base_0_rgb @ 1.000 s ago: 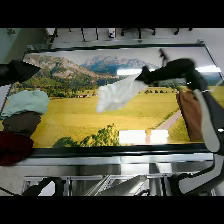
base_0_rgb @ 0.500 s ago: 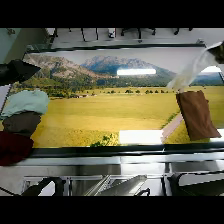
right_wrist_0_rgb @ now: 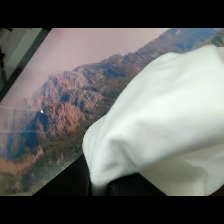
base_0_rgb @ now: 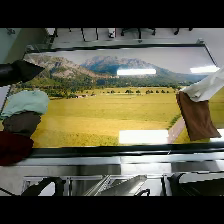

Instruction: Fold the shirts.

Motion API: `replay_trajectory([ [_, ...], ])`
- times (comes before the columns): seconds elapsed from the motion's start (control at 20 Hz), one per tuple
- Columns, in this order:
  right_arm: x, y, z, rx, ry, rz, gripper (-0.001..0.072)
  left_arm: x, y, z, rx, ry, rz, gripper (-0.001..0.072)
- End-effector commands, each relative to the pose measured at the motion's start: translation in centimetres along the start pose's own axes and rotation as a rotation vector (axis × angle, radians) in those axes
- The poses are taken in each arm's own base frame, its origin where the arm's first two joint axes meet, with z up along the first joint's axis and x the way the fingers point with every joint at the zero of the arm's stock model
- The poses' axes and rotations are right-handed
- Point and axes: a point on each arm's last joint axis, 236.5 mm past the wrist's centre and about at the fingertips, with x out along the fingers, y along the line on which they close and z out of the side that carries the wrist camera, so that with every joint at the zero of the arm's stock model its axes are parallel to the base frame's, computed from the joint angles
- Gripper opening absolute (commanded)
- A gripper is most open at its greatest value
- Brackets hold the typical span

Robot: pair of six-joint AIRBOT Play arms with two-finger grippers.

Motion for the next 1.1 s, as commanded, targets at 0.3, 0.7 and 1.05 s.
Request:
replay_trajectory([
  [0.3,1.3,8.9,7.2,-0.024,-0.367,0.263,0.0022,2.0,-3.2,-0.9,0.082,0.025,-0.036,0.0014],
  [0.7,8.7,1.7,0.0,-0.015,-0.049,0.135,0.0023,3.5,-2.6,-2.9,0.042,0.125,-0.053,0.0014],
  [1.05,5.0,-0.5,-2.7,0.023,-0.029,-0.047,0.0022,3.7,-2.5,-3.5,0.028,0.152,-0.06,0.0014],
])
